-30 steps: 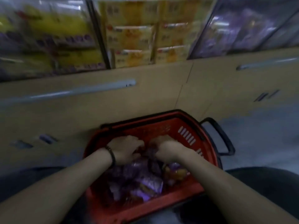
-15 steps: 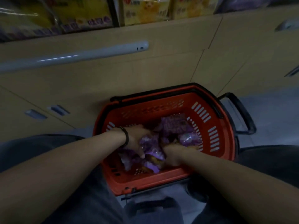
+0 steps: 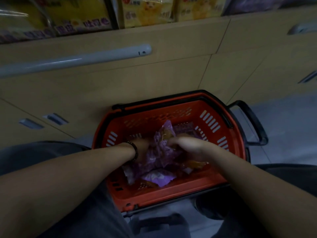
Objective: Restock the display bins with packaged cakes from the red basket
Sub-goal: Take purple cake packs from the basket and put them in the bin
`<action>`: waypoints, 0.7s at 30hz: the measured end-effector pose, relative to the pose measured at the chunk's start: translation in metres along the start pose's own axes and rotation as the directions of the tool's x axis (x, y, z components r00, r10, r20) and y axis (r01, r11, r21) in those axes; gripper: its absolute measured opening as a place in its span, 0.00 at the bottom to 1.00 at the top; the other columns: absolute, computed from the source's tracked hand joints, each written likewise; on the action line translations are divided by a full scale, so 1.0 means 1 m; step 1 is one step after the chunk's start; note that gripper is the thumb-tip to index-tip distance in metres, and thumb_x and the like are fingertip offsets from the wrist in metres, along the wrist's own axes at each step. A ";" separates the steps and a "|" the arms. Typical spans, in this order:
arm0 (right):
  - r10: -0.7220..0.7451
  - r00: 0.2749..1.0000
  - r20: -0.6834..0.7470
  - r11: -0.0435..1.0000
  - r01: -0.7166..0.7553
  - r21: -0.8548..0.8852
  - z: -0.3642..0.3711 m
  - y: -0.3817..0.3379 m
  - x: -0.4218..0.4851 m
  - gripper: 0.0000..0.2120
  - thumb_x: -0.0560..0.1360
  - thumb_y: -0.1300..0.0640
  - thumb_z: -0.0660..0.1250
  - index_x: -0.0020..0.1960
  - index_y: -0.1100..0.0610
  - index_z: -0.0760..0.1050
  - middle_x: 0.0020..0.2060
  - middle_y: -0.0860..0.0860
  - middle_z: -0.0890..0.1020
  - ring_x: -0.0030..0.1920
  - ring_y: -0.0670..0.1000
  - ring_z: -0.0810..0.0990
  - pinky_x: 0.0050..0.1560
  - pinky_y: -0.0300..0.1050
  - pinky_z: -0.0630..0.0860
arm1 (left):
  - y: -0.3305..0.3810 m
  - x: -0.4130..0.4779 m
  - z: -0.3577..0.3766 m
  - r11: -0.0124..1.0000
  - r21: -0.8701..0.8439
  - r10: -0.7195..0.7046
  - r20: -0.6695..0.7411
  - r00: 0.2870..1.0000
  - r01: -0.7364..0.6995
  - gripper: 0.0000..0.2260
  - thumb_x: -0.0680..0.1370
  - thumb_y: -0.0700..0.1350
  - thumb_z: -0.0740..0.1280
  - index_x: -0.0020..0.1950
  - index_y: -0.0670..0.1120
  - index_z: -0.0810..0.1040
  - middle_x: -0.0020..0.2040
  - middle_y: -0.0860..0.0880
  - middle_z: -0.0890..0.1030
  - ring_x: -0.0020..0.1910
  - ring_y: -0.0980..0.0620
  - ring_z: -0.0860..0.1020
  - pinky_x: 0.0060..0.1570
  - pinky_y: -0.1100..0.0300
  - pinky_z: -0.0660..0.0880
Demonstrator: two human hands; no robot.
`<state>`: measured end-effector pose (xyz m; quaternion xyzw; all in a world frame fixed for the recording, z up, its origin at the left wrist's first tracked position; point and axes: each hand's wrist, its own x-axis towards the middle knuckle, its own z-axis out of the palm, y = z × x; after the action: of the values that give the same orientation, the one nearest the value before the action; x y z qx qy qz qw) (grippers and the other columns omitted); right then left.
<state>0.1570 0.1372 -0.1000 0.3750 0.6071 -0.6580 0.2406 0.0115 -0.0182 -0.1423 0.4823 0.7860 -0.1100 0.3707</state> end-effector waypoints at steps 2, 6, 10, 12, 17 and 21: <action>0.007 0.999 0.033 0.996 -0.010 0.086 -0.006 -0.001 -0.004 0.07 0.80 0.56 0.66 0.49 0.56 0.83 0.38 0.54 0.85 0.39 0.54 0.84 0.45 0.49 0.80 | 0.001 0.000 -0.004 0.999 0.027 -0.023 0.069 0.997 0.022 0.38 0.71 0.49 0.80 0.79 0.52 0.69 0.73 0.48 0.77 0.70 0.46 0.77 0.68 0.56 0.74; 0.029 1.000 0.004 0.985 -0.029 0.173 -0.019 -0.007 -0.008 0.08 0.80 0.57 0.65 0.48 0.56 0.83 0.40 0.54 0.85 0.39 0.55 0.83 0.45 0.49 0.78 | 0.004 -0.002 -0.034 0.995 -0.059 -0.082 0.071 0.994 0.086 0.25 0.72 0.48 0.78 0.69 0.46 0.81 0.66 0.46 0.82 0.61 0.47 0.81 0.61 0.55 0.78; -0.026 0.988 -0.152 0.972 0.060 0.225 -0.035 -0.034 -0.019 0.02 0.76 0.58 0.65 0.47 0.54 0.77 0.41 0.54 0.75 0.41 0.56 0.75 0.42 0.50 0.80 | -0.010 0.001 -0.061 0.947 -0.310 -0.118 -0.104 0.988 0.081 0.15 0.73 0.44 0.75 0.60 0.51 0.86 0.57 0.51 0.87 0.55 0.51 0.83 0.56 0.60 0.79; -0.065 0.985 -0.159 0.960 0.106 0.258 -0.047 -0.051 -0.029 0.03 0.72 0.58 0.66 0.45 0.54 0.73 0.36 0.53 0.72 0.39 0.57 0.72 0.46 0.55 0.80 | -0.015 -0.006 -0.070 0.883 -0.469 -0.137 -0.192 0.972 0.032 0.18 0.75 0.40 0.75 0.63 0.55 0.85 0.57 0.54 0.86 0.57 0.53 0.83 0.60 0.60 0.79; -0.164 0.967 -0.193 0.938 0.213 0.272 -0.073 -0.077 -0.060 0.07 0.76 0.58 0.65 0.52 0.57 0.78 0.38 0.57 0.80 0.34 0.55 0.77 0.37 0.47 0.72 | -0.006 -0.030 -0.080 0.575 -0.816 -0.145 -0.174 0.974 -0.060 0.18 0.82 0.35 0.68 0.62 0.58 0.83 0.51 0.51 0.87 0.42 0.51 0.87 0.47 0.53 0.85; -0.167 0.940 -0.297 0.934 0.247 0.258 -0.088 -0.080 -0.073 0.11 0.80 0.60 0.62 0.59 0.61 0.79 0.43 0.59 0.85 0.43 0.61 0.82 0.45 0.54 0.77 | 0.003 -0.047 -0.088 0.313 -0.931 0.110 -0.161 0.981 -0.188 0.25 0.80 0.27 0.65 0.70 0.50 0.79 0.64 0.42 0.84 0.60 0.43 0.84 0.61 0.43 0.80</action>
<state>0.1572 0.2249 0.0082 0.4259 0.5670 -0.7046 0.0263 -0.0158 -0.0023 -0.0478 0.2522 0.6680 0.4162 0.5630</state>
